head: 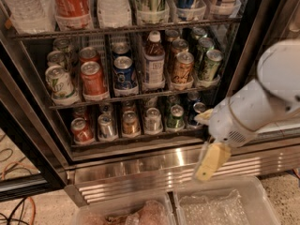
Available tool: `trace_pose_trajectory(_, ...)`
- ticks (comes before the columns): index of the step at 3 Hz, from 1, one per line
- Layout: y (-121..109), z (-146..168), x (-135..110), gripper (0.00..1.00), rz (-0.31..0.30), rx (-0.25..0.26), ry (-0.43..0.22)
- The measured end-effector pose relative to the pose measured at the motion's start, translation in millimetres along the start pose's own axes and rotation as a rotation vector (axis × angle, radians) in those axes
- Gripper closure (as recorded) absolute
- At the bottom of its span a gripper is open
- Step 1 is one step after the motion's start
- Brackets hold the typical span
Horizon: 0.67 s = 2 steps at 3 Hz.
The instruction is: Pick orange can from bottom shelf of fridge
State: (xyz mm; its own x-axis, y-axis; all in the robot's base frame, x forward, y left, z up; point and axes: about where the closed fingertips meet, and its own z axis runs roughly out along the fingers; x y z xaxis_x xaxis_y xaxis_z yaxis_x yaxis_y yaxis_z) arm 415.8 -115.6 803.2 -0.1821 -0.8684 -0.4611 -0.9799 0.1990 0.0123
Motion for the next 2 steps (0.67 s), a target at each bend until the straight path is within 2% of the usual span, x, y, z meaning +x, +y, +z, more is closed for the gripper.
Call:
trace_pose_trajectory(1, 8.1, 50.6, -0.7, 0.0, 0.054, -0.013, -0.109)
trace_pose_trajectory(2, 8.2, 50.5, -0.7, 0.0, 0.053, -0.014, -0.109)
